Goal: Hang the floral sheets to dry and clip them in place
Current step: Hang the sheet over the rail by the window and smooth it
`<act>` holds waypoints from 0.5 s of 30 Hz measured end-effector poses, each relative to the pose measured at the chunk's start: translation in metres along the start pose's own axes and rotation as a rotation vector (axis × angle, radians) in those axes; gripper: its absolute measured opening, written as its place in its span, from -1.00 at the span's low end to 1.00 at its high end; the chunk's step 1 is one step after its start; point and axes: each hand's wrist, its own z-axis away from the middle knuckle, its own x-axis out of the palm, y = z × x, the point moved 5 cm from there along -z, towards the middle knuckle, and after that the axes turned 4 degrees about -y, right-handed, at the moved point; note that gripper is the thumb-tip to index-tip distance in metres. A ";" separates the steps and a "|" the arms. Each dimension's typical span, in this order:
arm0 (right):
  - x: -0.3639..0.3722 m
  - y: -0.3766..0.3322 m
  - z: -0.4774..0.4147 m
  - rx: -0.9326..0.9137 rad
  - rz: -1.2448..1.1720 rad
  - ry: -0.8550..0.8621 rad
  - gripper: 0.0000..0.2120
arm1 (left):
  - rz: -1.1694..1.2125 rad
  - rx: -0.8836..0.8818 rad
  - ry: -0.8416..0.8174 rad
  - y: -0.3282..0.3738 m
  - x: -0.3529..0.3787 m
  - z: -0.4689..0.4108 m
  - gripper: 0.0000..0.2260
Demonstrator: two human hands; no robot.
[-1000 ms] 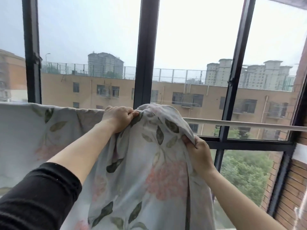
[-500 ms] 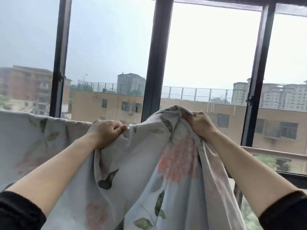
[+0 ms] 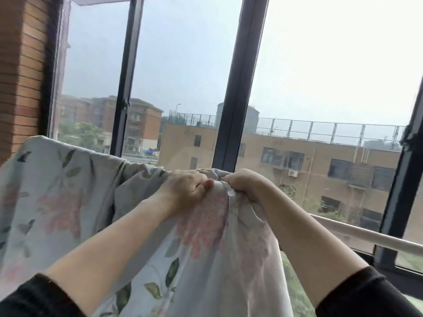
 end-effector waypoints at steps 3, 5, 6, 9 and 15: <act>-0.019 0.002 0.021 -0.063 0.112 0.184 -0.82 | -0.018 -0.071 0.028 -0.004 0.007 -0.001 -0.53; -0.031 0.001 0.038 -0.187 0.254 0.326 -0.76 | -0.056 -0.057 0.019 0.000 0.007 -0.004 -0.45; -0.034 0.002 0.050 -0.256 0.294 0.398 -0.76 | -0.064 -0.061 0.003 0.001 0.007 -0.006 -0.40; -0.040 0.011 0.096 -0.480 0.268 0.642 -0.85 | -0.035 -0.082 -0.027 -0.002 0.007 -0.006 -0.43; 0.001 0.069 0.165 -0.509 0.031 0.785 -0.97 | -0.030 -0.106 -0.077 -0.004 0.004 0.000 -0.35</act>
